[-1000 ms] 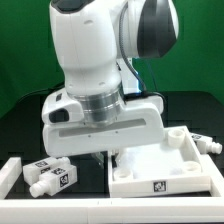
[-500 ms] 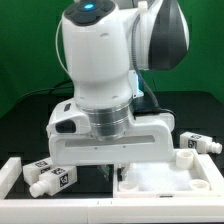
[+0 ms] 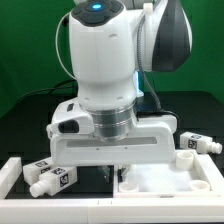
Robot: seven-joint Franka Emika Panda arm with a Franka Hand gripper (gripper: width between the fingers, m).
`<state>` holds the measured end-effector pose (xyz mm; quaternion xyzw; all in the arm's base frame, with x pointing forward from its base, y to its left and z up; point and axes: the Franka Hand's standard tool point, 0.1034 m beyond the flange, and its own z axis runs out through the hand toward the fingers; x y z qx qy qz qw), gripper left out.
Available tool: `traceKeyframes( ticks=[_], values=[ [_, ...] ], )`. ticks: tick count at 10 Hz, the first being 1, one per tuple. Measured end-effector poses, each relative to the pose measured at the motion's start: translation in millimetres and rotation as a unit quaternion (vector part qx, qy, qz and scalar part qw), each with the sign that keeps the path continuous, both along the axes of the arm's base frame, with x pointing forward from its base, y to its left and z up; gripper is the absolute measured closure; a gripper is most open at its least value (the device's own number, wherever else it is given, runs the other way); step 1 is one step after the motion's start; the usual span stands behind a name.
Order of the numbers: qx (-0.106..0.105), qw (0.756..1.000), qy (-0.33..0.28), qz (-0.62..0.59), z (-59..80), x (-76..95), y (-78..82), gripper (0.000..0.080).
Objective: Assemble one leg
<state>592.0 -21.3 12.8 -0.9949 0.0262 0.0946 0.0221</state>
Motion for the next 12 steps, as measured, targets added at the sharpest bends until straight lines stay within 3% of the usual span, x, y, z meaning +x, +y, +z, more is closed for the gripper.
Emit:
traceKeyframes(
  ticks=[4,5,6,7,8,9,10,11,12],
  values=[
    [0.002,1.000,0.012,0.000,0.0,-0.1,-0.2,0.0744],
    [0.002,1.000,0.011,0.000,-0.1,-0.1,-0.1,0.0671],
    [0.002,1.000,0.011,0.000,0.3,0.0,-0.5,0.0533],
    [0.005,1.000,0.020,0.007,7.5,-3.1,-4.7,0.0533],
    [0.012,0.999,0.032,0.023,22.2,-8.3,-11.4,0.0350],
    [0.018,0.998,0.036,0.040,35.1,-16.3,-17.8,0.0226],
    [0.018,0.999,0.035,0.038,46.4,-27.0,-19.1,0.0226],
    [0.013,0.999,0.025,0.035,54.8,-34.7,-15.0,0.0165],
    [0.014,0.999,0.028,0.035,51.7,-36.0,-15.5,0.0154]
  ],
)
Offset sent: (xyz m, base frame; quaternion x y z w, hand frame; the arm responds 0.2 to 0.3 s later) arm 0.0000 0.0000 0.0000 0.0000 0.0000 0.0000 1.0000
